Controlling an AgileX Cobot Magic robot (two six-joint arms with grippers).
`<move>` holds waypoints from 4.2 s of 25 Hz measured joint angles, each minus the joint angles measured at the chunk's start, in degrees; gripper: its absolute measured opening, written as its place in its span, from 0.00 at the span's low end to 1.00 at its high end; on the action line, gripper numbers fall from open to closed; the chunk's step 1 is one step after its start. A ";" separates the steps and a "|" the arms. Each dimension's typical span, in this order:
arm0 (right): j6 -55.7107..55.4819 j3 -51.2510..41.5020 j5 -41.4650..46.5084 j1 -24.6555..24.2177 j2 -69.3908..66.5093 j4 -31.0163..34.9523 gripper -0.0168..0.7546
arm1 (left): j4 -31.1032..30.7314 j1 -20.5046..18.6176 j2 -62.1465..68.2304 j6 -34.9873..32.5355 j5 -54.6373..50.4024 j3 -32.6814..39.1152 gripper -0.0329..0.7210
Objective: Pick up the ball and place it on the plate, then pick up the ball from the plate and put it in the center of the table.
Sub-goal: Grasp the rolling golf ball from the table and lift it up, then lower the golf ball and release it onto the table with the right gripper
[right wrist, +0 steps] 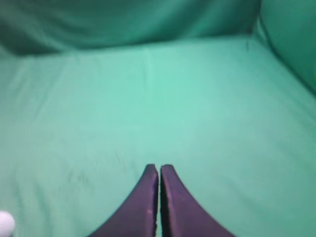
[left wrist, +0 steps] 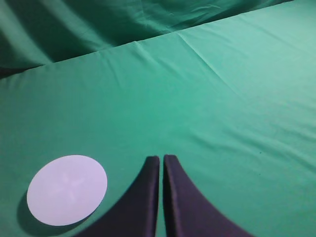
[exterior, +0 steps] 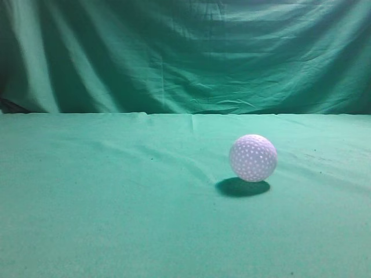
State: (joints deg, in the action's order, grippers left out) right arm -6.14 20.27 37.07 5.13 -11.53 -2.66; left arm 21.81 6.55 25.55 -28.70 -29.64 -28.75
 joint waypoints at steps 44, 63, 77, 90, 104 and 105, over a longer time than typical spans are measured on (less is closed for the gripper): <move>13.39 34.60 13.44 33.13 -73.17 10.77 0.32 | -4.62 0.00 -0.30 0.00 3.22 6.78 0.04; 14.69 41.01 11.92 33.13 -90.04 12.11 0.76 | -4.66 0.00 -0.30 0.00 3.22 6.78 0.04; 14.69 44.25 13.08 33.13 -91.11 12.24 0.45 | -4.75 0.00 -0.30 0.00 3.34 6.78 0.04; 15.71 79.28 22.94 33.13 -102.89 12.24 0.45 | -4.75 0.00 -0.30 0.00 3.34 6.78 0.04; 21.47 93.14 20.90 34.39 -121.62 12.36 0.45 | -4.65 0.00 -0.30 0.00 3.42 6.78 0.04; 21.61 93.29 20.06 34.39 -121.72 12.45 0.45 | -4.65 0.00 -0.30 0.00 3.42 6.78 0.04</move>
State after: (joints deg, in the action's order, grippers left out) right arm 15.47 113.55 57.14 39.52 -133.25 9.79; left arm 17.16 6.55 25.25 -28.70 -26.22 -21.96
